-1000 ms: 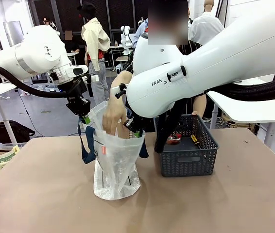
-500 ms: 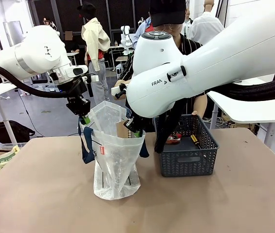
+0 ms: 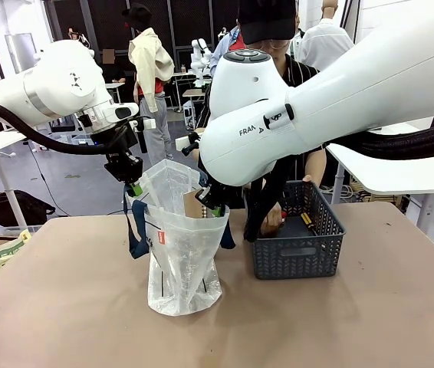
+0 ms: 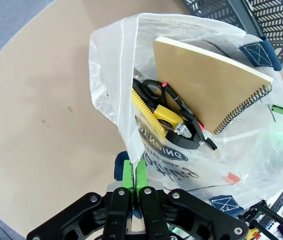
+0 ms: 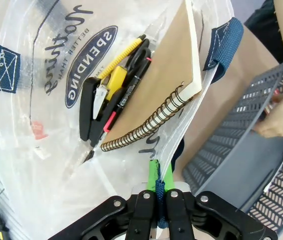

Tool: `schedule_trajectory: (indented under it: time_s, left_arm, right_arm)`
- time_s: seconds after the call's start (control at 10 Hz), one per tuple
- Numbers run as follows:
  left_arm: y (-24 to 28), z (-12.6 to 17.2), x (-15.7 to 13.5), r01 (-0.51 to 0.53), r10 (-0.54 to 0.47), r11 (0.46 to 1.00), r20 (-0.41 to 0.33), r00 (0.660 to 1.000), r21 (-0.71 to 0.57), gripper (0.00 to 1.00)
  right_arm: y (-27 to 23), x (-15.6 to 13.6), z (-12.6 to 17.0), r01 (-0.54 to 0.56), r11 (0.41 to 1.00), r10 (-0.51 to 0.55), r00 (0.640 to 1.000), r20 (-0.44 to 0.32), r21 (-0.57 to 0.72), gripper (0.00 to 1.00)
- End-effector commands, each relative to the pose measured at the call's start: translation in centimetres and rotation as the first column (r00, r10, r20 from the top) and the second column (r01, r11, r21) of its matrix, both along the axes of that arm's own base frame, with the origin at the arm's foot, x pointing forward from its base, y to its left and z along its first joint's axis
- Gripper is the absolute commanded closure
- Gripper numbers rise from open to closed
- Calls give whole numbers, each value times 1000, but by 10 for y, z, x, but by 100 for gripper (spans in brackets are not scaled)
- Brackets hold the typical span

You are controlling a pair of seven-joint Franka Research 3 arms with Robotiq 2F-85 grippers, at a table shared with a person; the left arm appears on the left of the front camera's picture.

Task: Transfer purchased items from the store into the shopping bag.
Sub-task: Move the Reusable shopping bag to the right side of the table.

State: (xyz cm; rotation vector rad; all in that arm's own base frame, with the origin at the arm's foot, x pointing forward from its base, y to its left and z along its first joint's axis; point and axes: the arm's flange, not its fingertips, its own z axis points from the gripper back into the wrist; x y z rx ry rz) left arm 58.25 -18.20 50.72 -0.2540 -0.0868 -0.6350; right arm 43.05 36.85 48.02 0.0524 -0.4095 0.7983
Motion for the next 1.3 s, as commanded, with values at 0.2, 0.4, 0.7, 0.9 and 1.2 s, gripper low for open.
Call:
schedule_trajectory:
  time_s: [0.2,0.4,0.7,0.9,1.2]
  left_arm:
    - [1,1,-1,-6,6,1000,5,1000,-3,100]
    - [1,1,-1,-6,6,1000,5,1000,-3,100]
    - [1,1,-1,-6,6,1000,5,1000,-3,100]
    - [1,1,-1,-6,6,1000,5,1000,-3,100]
    - [1,1,-1,-6,6,1000,5,1000,-3,100]
  right_arm:
    - [-1,-1,1,0,1000,0,1000,2,0,100]
    - [-1,-1,1,0,1000,0,1000,2,0,100]
    - [-1,-1,1,0,1000,0,1000,2,0,100]
    - [-1,-1,1,0,1000,0,1000,2,0,100]
    - [-1,-1,1,0,1000,0,1000,2,0,100]
